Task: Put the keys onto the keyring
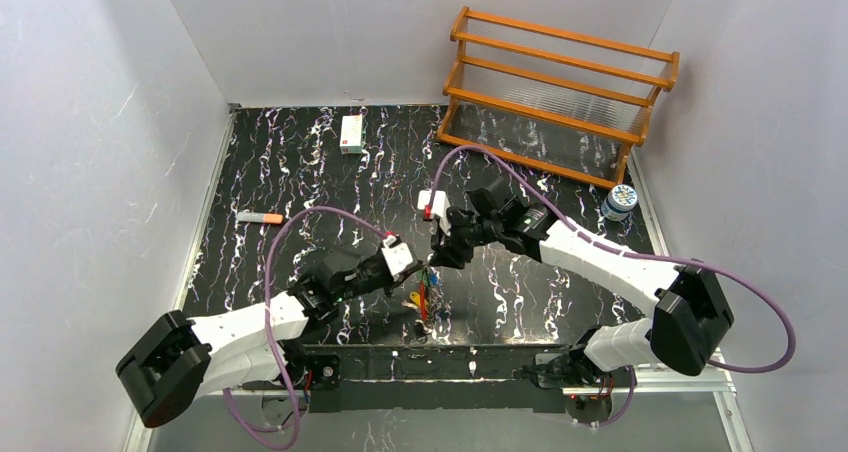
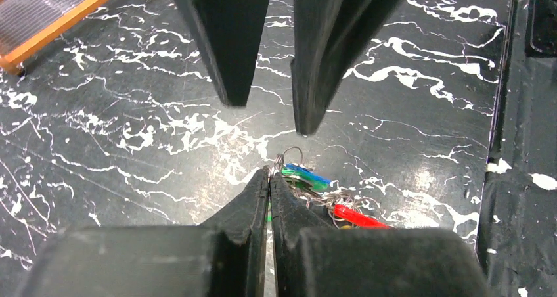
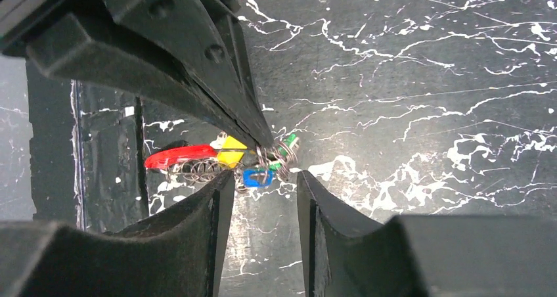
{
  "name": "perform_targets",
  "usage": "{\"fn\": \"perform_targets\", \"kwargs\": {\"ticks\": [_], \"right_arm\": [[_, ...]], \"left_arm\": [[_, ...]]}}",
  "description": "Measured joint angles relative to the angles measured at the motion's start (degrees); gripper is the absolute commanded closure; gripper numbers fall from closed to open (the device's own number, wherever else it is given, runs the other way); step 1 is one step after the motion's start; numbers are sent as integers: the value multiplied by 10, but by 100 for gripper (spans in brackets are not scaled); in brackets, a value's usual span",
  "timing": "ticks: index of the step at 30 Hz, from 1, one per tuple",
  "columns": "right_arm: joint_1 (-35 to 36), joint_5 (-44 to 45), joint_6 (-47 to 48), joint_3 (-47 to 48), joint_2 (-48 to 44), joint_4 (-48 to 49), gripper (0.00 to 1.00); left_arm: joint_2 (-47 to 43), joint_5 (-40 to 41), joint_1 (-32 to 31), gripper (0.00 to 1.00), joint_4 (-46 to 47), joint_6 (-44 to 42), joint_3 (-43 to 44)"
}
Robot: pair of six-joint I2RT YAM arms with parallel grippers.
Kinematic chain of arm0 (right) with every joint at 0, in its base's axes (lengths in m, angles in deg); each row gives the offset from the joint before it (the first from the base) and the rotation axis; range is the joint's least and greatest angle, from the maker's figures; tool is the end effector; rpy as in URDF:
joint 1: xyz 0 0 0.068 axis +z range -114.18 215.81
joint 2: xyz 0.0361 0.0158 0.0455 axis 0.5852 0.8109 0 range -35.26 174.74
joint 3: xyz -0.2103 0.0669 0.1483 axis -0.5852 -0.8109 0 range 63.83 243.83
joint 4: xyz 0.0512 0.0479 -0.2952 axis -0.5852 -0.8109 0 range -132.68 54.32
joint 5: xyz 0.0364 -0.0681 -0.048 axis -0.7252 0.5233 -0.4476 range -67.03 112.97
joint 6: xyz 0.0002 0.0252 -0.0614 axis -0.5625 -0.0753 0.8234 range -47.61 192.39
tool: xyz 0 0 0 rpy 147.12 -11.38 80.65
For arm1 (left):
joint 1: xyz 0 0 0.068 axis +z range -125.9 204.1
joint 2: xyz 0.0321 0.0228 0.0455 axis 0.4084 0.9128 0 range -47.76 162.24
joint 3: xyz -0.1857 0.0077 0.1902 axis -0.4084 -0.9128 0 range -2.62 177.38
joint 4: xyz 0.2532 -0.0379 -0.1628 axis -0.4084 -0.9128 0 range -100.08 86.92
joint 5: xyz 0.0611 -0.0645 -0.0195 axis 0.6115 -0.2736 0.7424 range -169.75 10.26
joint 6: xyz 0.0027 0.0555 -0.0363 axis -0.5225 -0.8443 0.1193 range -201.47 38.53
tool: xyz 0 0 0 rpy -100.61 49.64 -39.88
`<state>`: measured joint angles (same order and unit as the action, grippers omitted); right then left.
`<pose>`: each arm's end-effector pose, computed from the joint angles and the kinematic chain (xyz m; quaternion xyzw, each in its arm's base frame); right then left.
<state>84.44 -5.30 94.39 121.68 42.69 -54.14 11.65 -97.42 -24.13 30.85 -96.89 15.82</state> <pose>0.2145 0.2812 0.2466 -0.5915 0.6517 0.3110 0.3588 0.1682 -0.2122 0.1750 0.4769 0.5754 -0.2953 0.5953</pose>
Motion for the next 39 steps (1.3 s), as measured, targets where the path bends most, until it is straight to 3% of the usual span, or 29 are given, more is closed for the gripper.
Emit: {"fn": "perform_targets", "kwargs": {"ticks": [8,16,29,33,39], "right_arm": [[-33,-52,-51,-43,-14,73,49],[-73,-129,-95,-77,-15,131,53],[-76,-199,-130,-78,-9,171,55],[-76,-214,-145,-78,4,190,63],[-76,-223,-156,-77,30,195,87]], "left_arm": [[-18,37,0,100,150,91,-85],[-17,38,0,100,310,155,-141],[-5,37,0,100,376,178,-144],[-3,37,0,100,379,179,-144],[0,37,0,100,378,180,-144]]}}
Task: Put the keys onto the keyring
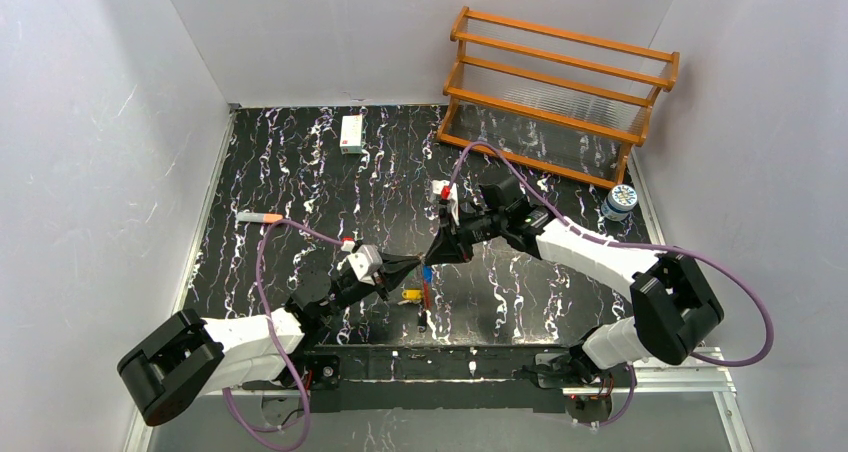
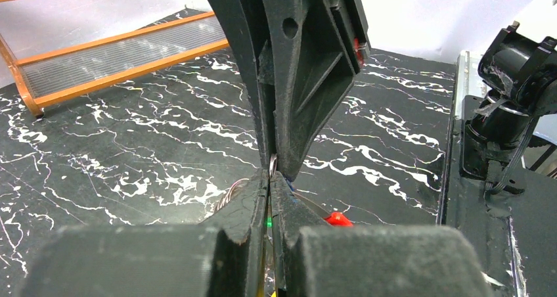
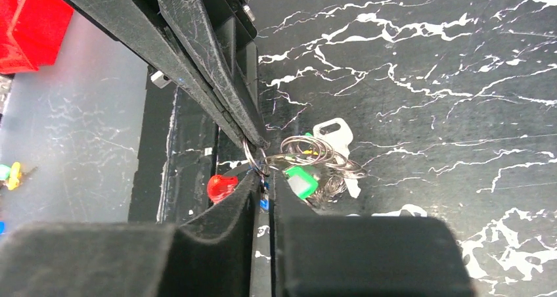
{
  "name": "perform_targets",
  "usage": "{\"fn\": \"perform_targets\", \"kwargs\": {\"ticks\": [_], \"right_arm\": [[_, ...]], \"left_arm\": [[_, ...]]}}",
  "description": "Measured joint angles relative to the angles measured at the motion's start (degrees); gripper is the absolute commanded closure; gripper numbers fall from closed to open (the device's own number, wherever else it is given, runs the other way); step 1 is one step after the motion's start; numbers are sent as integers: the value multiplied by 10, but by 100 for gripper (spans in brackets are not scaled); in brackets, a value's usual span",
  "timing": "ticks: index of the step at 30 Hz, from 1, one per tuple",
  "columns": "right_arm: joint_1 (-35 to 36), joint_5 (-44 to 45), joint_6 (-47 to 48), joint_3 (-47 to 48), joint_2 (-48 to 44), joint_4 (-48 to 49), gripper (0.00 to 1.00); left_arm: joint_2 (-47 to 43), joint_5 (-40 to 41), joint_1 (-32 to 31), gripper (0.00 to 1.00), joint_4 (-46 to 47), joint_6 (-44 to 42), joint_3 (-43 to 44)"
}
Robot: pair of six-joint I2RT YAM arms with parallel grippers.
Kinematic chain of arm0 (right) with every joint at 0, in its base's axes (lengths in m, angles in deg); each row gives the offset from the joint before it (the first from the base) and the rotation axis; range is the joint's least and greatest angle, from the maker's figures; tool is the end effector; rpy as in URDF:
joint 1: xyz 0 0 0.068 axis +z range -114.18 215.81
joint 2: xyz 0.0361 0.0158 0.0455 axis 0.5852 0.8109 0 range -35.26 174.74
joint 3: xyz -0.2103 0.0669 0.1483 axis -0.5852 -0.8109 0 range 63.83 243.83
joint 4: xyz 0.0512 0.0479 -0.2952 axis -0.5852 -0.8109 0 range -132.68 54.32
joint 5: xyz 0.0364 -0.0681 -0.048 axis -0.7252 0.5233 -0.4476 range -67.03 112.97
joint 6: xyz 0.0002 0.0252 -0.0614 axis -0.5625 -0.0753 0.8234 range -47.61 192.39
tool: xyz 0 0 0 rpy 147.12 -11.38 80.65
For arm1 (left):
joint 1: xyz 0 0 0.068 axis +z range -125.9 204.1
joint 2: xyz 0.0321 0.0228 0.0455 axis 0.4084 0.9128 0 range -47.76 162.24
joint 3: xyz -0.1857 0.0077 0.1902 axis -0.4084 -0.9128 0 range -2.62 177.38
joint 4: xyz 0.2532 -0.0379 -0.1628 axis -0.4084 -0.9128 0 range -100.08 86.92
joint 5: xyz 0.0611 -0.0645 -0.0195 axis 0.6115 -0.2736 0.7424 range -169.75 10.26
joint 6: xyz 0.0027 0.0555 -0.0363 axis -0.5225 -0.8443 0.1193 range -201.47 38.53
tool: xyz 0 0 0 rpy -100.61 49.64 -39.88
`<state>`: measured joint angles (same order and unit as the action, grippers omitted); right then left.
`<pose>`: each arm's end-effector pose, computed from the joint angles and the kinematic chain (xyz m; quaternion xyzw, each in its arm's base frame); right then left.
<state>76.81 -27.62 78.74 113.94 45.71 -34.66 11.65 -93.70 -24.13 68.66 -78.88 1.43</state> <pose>0.2390 0.2616 0.2168 -0.5102 0.6306 0.4879 0.3224 0.1392 -0.1748 0.1660 0.3203 0.5105 -0.4068 0.6865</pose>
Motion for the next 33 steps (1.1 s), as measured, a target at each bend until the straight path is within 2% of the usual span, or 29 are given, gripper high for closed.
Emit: {"fn": "perform_targets", "kwargs": {"ticks": [3,6,8,15,19,23,32,33], "right_arm": [[0,-1,-1,0,2,-2,86],[0,-1,1,0,2,-6,79],[0,-1,2,0,2,-9,78],[0,3,10,0,2,-10,81],[0,2,14,0,10,-9,90],[0,-11,14,0,28,-10,89],[0,-16,24,-3,38,-10,50],[0,-11,27,-8,33,-8,49]], "left_arm": [[0,0,0,100,0,0,0],[0,0,0,100,0,0,0],[0,0,0,100,0,0,0],[0,0,0,100,0,0,0],[0,0,0,100,-1,0,0],[0,0,0,100,-12,-1,0],[-4,0,0,100,-10,-2,-2],[-5,0,0,100,-7,-2,-2]]}}
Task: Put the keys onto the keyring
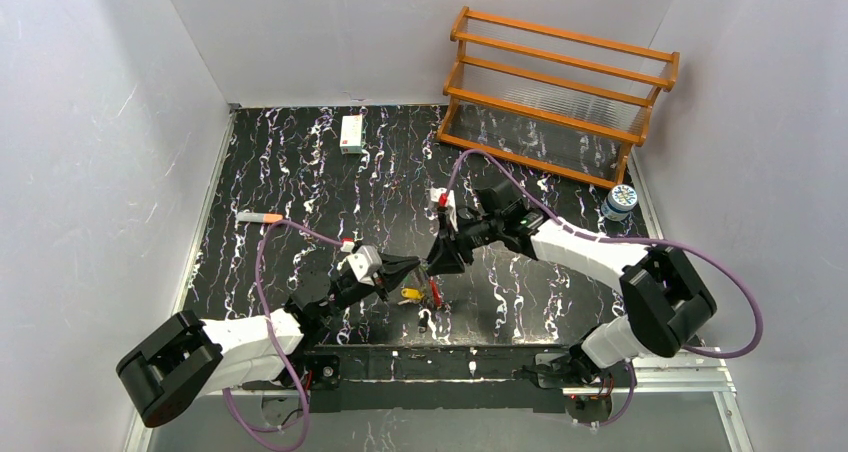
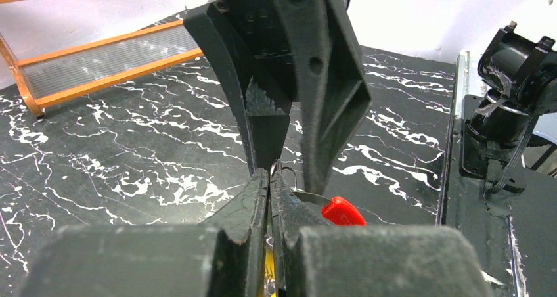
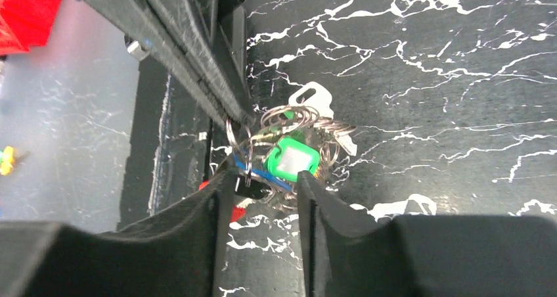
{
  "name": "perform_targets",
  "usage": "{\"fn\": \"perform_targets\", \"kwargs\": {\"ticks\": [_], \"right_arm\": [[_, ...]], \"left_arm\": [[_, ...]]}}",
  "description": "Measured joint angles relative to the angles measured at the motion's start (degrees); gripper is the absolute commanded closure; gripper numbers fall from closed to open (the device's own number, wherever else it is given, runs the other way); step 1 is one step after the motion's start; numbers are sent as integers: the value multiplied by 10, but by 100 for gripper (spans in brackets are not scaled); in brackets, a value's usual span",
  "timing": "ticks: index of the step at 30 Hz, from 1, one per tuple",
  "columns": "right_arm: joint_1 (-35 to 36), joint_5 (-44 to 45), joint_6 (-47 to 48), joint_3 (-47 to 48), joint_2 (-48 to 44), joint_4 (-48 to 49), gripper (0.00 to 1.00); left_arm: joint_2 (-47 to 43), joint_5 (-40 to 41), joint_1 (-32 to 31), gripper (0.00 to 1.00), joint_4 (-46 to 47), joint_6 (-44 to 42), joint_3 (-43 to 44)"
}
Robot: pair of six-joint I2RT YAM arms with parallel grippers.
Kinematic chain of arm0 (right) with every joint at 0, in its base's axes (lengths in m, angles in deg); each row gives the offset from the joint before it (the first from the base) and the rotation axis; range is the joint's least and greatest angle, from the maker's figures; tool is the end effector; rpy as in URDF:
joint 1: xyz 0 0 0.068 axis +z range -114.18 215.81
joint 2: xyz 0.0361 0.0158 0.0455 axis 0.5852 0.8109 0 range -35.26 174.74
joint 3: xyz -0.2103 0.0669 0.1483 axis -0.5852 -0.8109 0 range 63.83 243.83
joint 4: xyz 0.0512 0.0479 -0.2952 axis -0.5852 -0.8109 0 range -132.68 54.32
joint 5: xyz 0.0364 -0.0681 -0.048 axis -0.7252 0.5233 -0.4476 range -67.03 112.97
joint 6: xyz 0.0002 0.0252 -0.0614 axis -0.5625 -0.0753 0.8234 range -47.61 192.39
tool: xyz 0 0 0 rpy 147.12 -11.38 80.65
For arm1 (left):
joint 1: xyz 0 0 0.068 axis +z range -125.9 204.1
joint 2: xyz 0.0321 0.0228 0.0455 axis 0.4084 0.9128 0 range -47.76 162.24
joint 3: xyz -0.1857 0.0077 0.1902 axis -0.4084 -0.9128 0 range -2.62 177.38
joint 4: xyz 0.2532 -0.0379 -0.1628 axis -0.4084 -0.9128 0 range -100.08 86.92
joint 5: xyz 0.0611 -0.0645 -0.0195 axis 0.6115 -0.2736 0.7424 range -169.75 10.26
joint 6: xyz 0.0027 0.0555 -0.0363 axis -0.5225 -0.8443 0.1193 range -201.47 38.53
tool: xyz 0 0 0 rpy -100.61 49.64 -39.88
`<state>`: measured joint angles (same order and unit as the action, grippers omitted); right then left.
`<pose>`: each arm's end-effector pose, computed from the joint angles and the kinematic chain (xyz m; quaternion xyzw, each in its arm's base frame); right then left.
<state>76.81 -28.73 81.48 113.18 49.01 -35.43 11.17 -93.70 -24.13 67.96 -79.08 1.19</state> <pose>0.2398 0.2631 0.1920 -0.5208 0.6365 0.4862 0.2955 0.1387 -0.1743 0.1648 0.3222 0.5130 -0.4049 0.6849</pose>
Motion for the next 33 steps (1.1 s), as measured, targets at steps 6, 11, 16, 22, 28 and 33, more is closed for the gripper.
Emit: {"fn": "perform_targets", "kwargs": {"ticks": [6,11,16,22,28,33], "right_arm": [[0,15,9,-38,-60,23,50],[0,19,14,-42,-89,58,53],[0,18,13,-42,-91,83,56],[0,9,5,-42,-77,105,63],[0,-2,1,-41,-57,107,76],[0,-14,0,-41,-46,107,99]], "left_arm": [[-1,0,0,100,7,0,0],[-1,0,0,100,7,0,0],[-1,-1,0,100,7,0,0],[-1,-2,0,100,7,0,0],[-1,-6,0,100,7,0,0],[-1,-9,0,100,7,0,0]]}}
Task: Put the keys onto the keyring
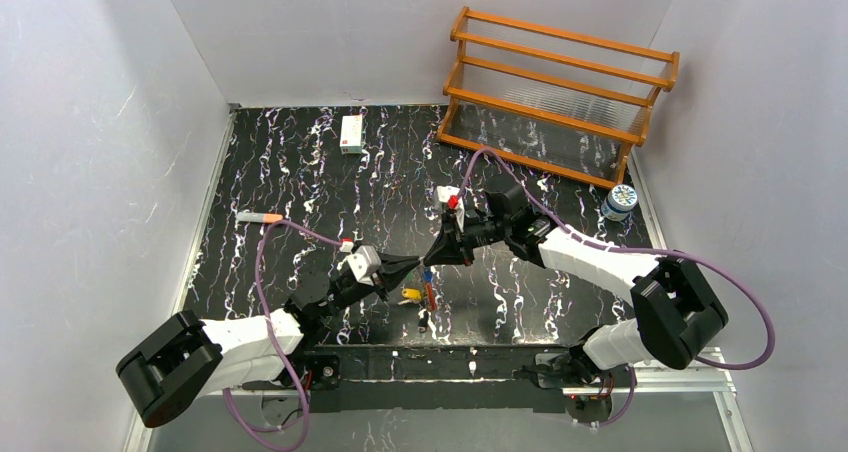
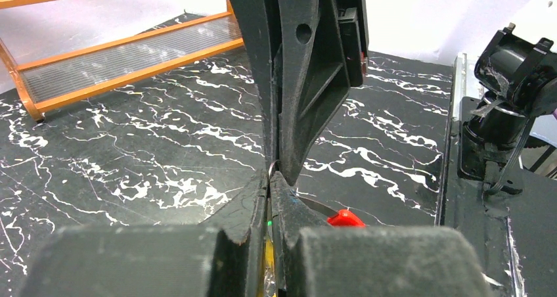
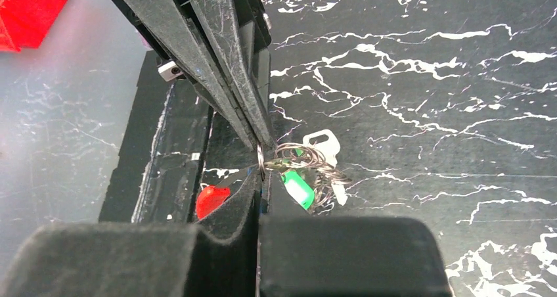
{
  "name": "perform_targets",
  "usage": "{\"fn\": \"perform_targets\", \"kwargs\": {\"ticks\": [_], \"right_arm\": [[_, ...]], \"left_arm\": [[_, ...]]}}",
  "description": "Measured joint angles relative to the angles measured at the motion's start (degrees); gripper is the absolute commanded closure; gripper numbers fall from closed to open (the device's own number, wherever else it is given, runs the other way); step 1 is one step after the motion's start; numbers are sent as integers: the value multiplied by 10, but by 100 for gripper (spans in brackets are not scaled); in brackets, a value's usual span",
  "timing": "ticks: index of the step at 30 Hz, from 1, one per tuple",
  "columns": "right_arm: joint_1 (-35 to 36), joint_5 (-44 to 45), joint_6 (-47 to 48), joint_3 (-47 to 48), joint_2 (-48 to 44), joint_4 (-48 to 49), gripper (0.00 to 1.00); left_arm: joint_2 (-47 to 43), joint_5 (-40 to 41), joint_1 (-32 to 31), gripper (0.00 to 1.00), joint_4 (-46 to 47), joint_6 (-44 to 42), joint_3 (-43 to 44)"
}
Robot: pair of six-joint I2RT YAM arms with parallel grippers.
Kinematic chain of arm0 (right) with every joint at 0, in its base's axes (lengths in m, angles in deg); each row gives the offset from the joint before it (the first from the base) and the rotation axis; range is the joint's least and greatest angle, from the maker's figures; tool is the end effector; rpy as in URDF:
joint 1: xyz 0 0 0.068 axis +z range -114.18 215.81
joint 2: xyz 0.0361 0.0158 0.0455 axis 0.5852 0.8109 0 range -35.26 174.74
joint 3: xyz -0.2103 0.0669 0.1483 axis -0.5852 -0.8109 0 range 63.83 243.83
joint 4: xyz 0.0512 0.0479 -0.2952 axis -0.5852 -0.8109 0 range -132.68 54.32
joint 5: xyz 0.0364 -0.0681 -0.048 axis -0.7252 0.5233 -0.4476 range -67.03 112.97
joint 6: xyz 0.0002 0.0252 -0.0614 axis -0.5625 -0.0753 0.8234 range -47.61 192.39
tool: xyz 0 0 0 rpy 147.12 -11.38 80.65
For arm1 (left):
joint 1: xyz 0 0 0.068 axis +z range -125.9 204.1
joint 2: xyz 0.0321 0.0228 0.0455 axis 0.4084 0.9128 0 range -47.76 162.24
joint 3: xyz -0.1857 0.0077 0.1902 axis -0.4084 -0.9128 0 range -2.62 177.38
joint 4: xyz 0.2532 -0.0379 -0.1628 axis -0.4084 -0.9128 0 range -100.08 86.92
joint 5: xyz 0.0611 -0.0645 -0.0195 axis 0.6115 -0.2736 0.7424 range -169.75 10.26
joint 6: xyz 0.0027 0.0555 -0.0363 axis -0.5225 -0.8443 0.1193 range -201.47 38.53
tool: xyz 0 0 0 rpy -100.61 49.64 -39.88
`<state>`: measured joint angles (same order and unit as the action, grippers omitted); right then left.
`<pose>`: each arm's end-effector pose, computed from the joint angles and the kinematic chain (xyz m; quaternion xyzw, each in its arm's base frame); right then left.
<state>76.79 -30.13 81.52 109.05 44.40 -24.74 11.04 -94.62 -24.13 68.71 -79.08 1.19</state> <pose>0.2316 0.2568 0.2099 -0.5388 0.5740 0.4940 0.3690 0.1376 -0.1742 0.1668 0.3260 0.5041 -0.4102 0.6866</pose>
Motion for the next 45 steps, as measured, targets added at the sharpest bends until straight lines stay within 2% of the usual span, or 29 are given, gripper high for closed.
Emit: {"fn": "perform_targets", "kwargs": {"ticks": [4,5,9,11,15,19,25,33,43,45], "right_arm": [[0,-7,1,0,0,0,99],[0,-7,1,0,0,0,99],[0,-5,8,1,0,-9,99],[0,6,21,7,0,-30,99],[0,38,54,37,0,-109,99],[3,74,91,87,5,-195,99],[21,124,123,129,17,-276,99],[69,199,158,183,50,-337,99],[91,230,172,195,57,-345,99],[93,231,173,195,57,-348,99]], "left_arm": [[0,0,0,100,2,2,0],[0,0,0,96,2,2,0],[0,-3,0,65,2,-2,0],[-3,-6,0,57,1,-7,0],[-24,-6,0,51,-34,-31,4],[-52,-6,0,48,-112,-71,31],[-73,-6,0,48,-248,-132,82],[-73,-10,0,60,-416,-206,143],[-71,-25,0,81,-457,-235,162],[-71,-24,0,88,-461,-238,164]]}}
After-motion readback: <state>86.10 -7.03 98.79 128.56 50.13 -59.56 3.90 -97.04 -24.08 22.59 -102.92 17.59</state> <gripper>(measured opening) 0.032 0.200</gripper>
